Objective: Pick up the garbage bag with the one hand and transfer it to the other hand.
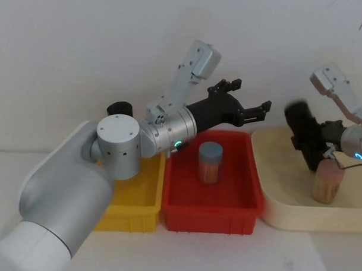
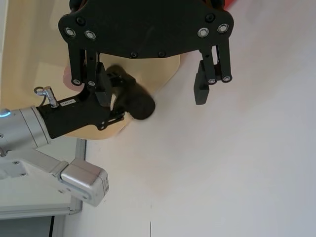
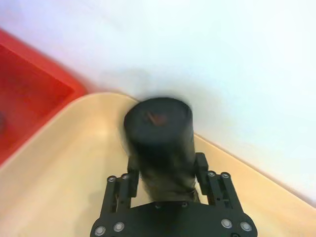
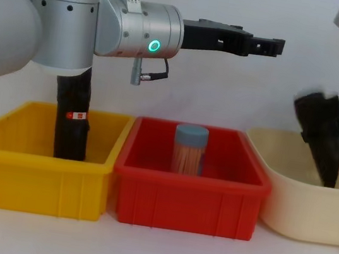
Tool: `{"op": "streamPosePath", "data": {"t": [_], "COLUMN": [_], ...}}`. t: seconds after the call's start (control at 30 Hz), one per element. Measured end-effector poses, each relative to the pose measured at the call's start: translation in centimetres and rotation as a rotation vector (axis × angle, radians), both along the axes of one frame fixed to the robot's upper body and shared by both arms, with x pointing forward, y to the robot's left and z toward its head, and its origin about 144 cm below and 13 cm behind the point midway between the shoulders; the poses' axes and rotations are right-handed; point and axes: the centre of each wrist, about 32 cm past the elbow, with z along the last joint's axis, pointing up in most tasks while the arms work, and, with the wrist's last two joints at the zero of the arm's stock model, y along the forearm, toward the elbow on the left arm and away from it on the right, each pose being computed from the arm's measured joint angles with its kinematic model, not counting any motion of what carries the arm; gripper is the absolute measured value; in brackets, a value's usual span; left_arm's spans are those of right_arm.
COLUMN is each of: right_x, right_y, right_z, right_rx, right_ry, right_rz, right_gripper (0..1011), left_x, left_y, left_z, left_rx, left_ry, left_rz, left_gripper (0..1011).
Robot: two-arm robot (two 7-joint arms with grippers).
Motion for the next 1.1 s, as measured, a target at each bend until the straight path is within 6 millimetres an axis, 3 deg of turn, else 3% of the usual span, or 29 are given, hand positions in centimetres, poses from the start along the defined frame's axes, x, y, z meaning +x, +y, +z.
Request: {"op": "streamPosePath", "data": {"t": [0.27,0.43,1.1], "right_x": [0.2,0.3,0.4], "right_y": [-0.6,-0.8,-1.1], "right_z": [0.0,0.0,0.0], "right_rx": [-0.053,-0.069,-0.099], "right_ry": [0.017,0.023,0.033], "right_rz": [-0.03,-0.04,-0.059], "right_gripper": [901,1001,1001], "left_x": [0.0,0.0,0.0], "left_y": [0.0,0.0,0.0], "left_z": [0.0,0.0,0.0], "left_rx": [0.0,0.0,0.0], "left_ry": [0.0,0.0,0.0], "left_rz": [0.0,0.0,0.0], "left_gripper": [1001,1001,1001]}}
